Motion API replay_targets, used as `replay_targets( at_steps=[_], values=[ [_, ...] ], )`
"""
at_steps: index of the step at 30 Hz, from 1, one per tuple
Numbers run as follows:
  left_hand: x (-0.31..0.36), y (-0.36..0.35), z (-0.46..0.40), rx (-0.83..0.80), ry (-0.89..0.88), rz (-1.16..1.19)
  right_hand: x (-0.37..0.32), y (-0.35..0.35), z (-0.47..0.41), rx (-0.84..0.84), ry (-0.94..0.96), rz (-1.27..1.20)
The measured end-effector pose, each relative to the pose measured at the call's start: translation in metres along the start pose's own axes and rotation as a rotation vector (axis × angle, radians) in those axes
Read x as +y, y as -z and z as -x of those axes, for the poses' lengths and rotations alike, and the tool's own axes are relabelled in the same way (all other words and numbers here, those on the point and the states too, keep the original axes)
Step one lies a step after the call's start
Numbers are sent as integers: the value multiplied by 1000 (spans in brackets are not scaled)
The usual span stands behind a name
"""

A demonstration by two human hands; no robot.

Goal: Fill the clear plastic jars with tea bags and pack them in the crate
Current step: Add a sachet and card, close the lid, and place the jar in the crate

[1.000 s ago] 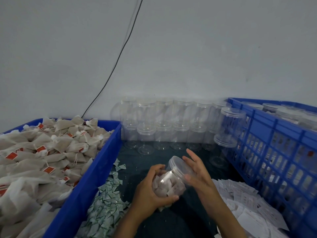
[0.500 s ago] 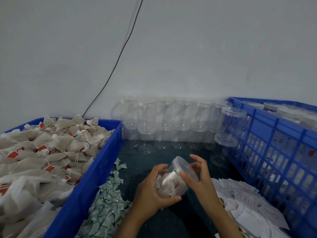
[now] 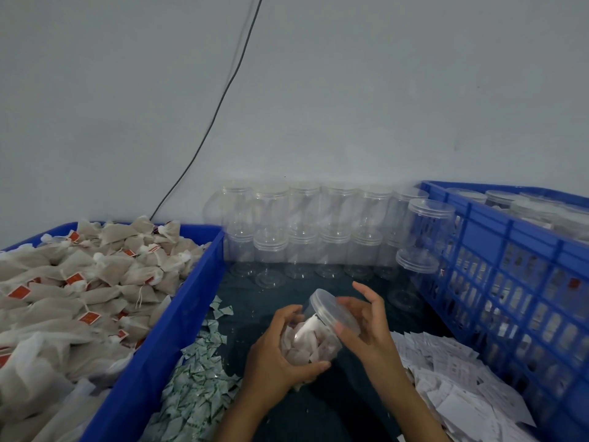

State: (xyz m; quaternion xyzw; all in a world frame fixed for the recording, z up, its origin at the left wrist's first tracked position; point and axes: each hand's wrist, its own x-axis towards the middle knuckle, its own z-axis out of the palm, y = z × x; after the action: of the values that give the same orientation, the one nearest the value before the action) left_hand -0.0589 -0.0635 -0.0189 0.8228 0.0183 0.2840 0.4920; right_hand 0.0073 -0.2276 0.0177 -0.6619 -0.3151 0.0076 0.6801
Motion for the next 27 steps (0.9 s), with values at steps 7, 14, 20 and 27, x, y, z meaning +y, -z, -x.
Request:
replay_targets(
  at_steps=[7,14,20,27],
  values=[
    [5,0,1,-16,-24,-38,-2,-2,0,-34,-72,-16],
    [6,-3,3,-46,10,18,-7,2,0,-74,-126,-81],
    [3,-8,2,-89,84,106,-3,-5,-1,70,-140,-143],
    [11,-13,3,-82,72,55,-1,-14,1,172,-126,-169]
  ],
)
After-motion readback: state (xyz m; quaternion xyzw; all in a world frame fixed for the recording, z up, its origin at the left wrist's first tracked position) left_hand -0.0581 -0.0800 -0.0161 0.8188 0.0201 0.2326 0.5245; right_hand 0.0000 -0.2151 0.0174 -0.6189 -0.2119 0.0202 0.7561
